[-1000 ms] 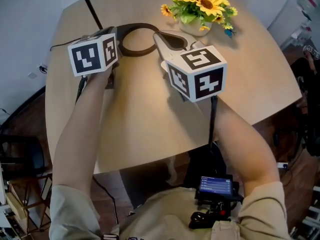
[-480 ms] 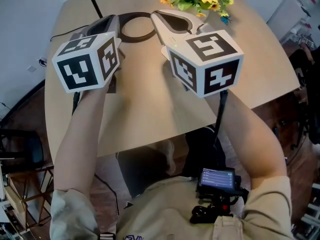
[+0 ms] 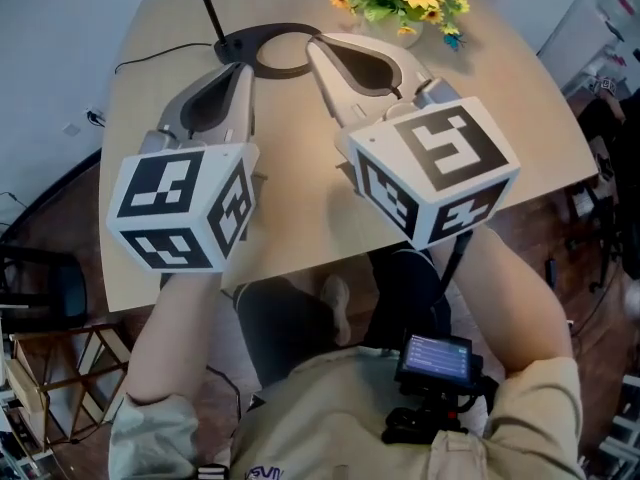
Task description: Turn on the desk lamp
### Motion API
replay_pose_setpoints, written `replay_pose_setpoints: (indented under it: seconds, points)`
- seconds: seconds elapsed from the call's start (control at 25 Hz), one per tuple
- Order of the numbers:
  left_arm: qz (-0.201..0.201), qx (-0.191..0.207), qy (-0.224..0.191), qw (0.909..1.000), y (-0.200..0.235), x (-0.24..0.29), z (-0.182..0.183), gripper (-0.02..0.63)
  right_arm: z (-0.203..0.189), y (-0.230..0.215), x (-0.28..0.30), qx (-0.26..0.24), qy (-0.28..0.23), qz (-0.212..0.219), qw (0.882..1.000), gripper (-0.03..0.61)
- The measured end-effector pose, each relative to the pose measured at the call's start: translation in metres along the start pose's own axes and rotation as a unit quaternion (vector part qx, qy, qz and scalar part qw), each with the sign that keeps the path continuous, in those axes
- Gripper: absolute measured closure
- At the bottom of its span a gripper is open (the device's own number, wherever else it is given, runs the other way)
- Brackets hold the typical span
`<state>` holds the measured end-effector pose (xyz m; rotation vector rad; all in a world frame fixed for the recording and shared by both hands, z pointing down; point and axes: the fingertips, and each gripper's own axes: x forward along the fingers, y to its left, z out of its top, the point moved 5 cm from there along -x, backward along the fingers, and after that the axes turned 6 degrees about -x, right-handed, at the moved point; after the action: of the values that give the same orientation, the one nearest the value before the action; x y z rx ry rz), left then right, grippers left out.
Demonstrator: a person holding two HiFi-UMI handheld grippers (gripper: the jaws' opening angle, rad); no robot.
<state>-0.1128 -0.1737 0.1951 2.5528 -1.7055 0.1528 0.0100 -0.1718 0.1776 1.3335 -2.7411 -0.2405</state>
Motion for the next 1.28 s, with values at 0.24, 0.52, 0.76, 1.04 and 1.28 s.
replay_pose_setpoints:
  seconds: [0.24, 0.52, 0.76, 1.04, 1.28]
  points:
    - [-0.009, 0.005, -0.016, 0.9998, -0.024, -0.040, -0.007, 0.618, 0.006, 0.018, -0.031, 0.003, -0.005, 0.011, 1.000, 0.579]
    - [-0.028, 0.001, -0.032, 0.9991, -0.059, -0.081, -0.007, 0.618, 0.007, 0.041, -0.071, 0.007, -0.006, 0.022, 1.000, 0.578]
    - [-0.027, -0.006, -0.027, 0.9993, -0.078, -0.111, -0.017, 0.618, 0.004, 0.052, -0.105, 0.017, 0.000, 0.023, 1.000, 0.578]
    - [-0.027, 0.014, -0.023, 0.9993, -0.092, -0.128, -0.039, 0.618, -0.008, 0.065, -0.128, 0.019, 0.013, 0.020, 1.000, 0.578]
    - [-0.020, 0.017, -0.018, 0.9995, -0.097, -0.129, -0.057, 0.618, -0.025, 0.075, -0.136, 0.029, 0.026, 0.021, 0.999, 0.578]
